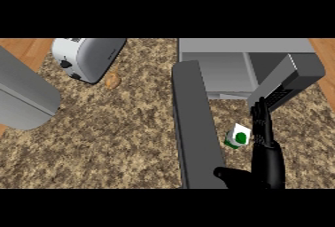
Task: Pick up the milk, place it into the microwave and close the microwave
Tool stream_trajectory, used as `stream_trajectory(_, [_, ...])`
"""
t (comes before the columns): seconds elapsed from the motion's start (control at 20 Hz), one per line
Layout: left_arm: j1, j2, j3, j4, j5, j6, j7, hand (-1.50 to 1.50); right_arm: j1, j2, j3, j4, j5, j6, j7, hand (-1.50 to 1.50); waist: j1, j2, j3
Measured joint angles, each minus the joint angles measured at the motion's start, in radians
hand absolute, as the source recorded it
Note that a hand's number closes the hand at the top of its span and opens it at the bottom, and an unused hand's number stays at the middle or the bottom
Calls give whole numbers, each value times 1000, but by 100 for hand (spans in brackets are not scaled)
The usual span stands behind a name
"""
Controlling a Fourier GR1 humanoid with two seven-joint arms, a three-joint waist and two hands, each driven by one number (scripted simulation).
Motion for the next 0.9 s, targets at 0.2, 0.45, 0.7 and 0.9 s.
stream_trajectory(0.2, [5,8,22,2,15,-21,8,-150,13,-7,-72,102,-69,12,-94,-150,-1,1,0])
stream_trajectory(0.45, [39,3,64,-20,62,-57,13,-150,31,-22,-151,225,-129,34,-215,-150,1,2,1])
stream_trajectory(0.7, [40,-21,71,-22,50,-79,13,-150,3,-11,-212,407,-179,59,-366,-150,0,4,2])
stream_trajectory(0.9, [25,-32,85,-4,44,-97,7,-150,10,-36,-257,480,-227,128,-443,-150,-1,4,2])
